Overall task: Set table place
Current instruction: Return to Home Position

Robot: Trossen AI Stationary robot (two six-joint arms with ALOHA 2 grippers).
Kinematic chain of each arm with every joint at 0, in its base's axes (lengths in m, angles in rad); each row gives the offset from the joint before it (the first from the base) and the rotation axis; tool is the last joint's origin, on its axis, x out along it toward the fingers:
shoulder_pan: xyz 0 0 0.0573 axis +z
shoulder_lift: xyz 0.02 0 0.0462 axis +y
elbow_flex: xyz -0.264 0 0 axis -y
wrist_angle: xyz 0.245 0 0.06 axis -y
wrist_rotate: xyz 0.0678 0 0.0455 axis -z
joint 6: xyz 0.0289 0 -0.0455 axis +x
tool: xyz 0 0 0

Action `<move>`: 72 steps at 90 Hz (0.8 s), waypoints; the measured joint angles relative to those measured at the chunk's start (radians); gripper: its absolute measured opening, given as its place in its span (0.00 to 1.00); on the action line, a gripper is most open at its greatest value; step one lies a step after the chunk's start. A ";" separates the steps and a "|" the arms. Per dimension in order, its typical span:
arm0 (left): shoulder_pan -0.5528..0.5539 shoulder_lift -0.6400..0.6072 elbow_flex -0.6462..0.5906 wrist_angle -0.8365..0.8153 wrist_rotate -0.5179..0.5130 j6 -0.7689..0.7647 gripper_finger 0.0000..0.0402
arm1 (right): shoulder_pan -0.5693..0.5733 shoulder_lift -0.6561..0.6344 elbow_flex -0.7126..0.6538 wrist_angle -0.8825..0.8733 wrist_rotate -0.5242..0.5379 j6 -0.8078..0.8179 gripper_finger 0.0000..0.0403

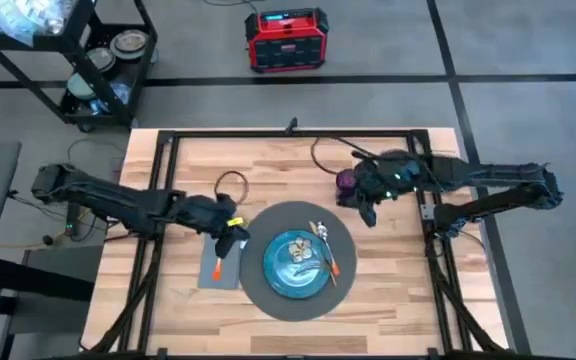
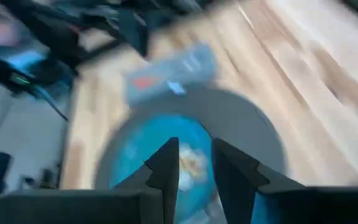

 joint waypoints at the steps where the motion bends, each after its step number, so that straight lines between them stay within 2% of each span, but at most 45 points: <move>1: -0.004 -0.016 -0.021 0.037 -0.010 -0.007 0.00 | 0.007 -0.004 -0.017 0.028 0.000 0.008 0.20; 8: -0.014 -0.114 -0.144 0.269 -0.039 -0.075 0.00 | 0.038 -0.018 -0.107 0.153 -0.019 0.099 0.20; 14: -0.013 -0.188 -0.207 0.329 -0.042 -0.163 0.00 | 0.046 -0.020 -0.136 0.205 -0.024 0.123 0.20; 30: -0.013 -0.352 -0.270 0.152 -0.042 -0.294 0.00 | 0.059 -0.024 -0.136 0.176 -0.024 0.113 0.20; 38: -0.013 -0.406 -0.273 0.008 -0.015 -0.323 0.00 | 0.083 -0.024 -0.136 0.158 -0.022 -0.014 0.20; 45: -0.021 -0.435 -0.273 -0.065 -0.009 -0.221 0.00 | 0.126 -0.023 -0.152 0.180 -0.019 -0.186 0.20; 49: -0.032 -0.446 -0.274 -0.074 -0.010 -0.135 0.00 | 0.147 -0.022 -0.176 0.216 -0.022 -0.227 0.20; 59: -0.065 -0.466 -0.274 -0.058 -0.015 0.049 0.00 | 0.170 -0.026 -0.261 0.347 -0.024 -0.232 0.20; 72: -0.110 -0.473 -0.274 -0.097 -0.021 0.140 0.00 | 0.167 -0.032 -0.399 0.504 -0.022 -0.168 0.20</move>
